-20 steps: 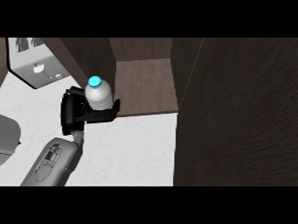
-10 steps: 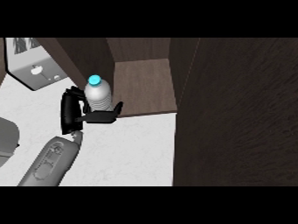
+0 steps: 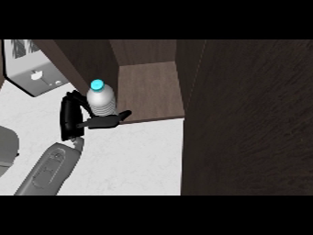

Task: Pick up the bottled water, place it into the cabinet and close the cabinet

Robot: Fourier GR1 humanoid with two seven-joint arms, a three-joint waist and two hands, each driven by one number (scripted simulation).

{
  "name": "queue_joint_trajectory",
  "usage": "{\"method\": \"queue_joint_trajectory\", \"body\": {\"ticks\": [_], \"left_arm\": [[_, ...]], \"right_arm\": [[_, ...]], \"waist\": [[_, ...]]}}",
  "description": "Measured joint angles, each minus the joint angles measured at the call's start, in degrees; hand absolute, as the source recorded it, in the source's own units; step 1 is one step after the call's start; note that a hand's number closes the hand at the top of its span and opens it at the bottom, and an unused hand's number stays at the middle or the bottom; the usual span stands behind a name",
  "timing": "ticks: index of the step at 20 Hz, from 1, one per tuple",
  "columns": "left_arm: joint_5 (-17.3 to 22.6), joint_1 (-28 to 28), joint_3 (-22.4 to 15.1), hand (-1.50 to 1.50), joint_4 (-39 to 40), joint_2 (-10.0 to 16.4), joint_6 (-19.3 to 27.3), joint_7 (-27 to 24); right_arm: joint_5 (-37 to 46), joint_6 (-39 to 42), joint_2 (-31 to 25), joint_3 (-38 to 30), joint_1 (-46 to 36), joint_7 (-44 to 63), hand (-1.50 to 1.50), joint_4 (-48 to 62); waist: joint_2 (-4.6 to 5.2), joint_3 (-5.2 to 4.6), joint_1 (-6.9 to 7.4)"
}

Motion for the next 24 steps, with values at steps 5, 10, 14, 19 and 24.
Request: {"method": "queue_joint_trajectory", "body": {"ticks": [5, 10, 14, 19, 24], "left_arm": [[-1.0, 0.2, -0.7, -1.50, 0.0, 0.2, 0.7, -0.2], [0.2, 1.3, -0.9, -1.50, -0.8, -0.2, -0.1, -2.3], [3.8, 1.4, 0.1, -1.50, -1.2, -1.1, -3.2, -4.4], [9.4, 1.5, 2.0, -1.50, -1.2, -2.8, -8.3, -7.9], [13.7, 1.2, 3.5, -1.50, -0.2, -3.9, -14.2, -11.8]], "right_arm": [[-0.3, 0.3, -0.5, -0.2, 0.3, 0.2, -1.50, -0.5], [0.0, 0.4, -0.6, 0.0, 0.3, -0.1, -1.50, -0.3], [0.0, 0.1, -0.6, -0.4, 0.5, -0.2, -1.50, -0.9], [-0.2, 0.0, -1.0, -1.1, 1.1, -0.5, -1.50, -1.6], [0.7, -0.6, -0.9, -0.7, 2.1, -0.9, -1.50, -1.9]], "waist": [[0.04, 0.06, -0.25], [0.23, -0.11, -0.06], [0.44, -0.35, 0.57], [0.62, -0.64, 1.57], [0.59, -0.72, 2.81]]}}
